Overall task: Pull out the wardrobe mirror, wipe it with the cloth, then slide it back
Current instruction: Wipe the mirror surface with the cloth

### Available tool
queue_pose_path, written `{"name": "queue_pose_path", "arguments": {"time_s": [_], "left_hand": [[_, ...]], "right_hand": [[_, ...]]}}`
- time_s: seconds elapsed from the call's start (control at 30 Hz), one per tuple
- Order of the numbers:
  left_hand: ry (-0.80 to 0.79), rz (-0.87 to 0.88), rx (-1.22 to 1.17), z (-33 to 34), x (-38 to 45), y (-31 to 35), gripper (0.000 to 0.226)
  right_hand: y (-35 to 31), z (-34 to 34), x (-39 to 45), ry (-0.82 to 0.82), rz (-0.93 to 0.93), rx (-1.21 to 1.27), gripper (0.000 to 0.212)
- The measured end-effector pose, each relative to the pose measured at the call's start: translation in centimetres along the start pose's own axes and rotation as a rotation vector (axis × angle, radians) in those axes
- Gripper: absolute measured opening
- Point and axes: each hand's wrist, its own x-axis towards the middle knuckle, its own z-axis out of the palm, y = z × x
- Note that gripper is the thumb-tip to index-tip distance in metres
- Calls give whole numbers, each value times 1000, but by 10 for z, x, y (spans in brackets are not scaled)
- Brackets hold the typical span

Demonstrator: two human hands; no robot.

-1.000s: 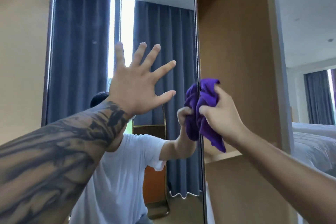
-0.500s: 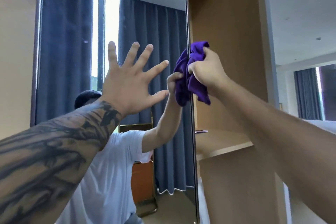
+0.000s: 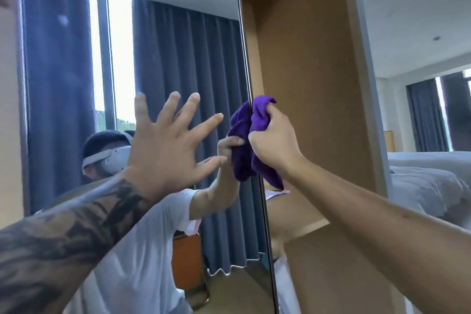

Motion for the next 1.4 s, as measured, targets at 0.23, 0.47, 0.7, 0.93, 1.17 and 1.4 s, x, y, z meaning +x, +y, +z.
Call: {"name": "queue_pose_path", "arguments": {"time_s": [0.23,0.47,0.7,0.93,1.17,1.4], "left_hand": [[53,13,-60,-26,115,-58,81],[-183,58,43,-29,185,-76,90],[-247,72,-78,-44,185,-78,80],[-342,18,-122,-48,191,-76,79],[-418,6,-154,-53,194,-76,89],[-535,22,-194,-73,200,-79,92]], "right_hand": [[-49,-2,82,-16,61,-27,42],[-17,-6,-2,-164,219,-31,62],[-102,-23,132,-188,307,101,58],[-117,-34,153,-285,404,-58,48],[-89,-39,80,-573,723,-107,34],[-147,-43,192,-444,554,-66,29]]}}
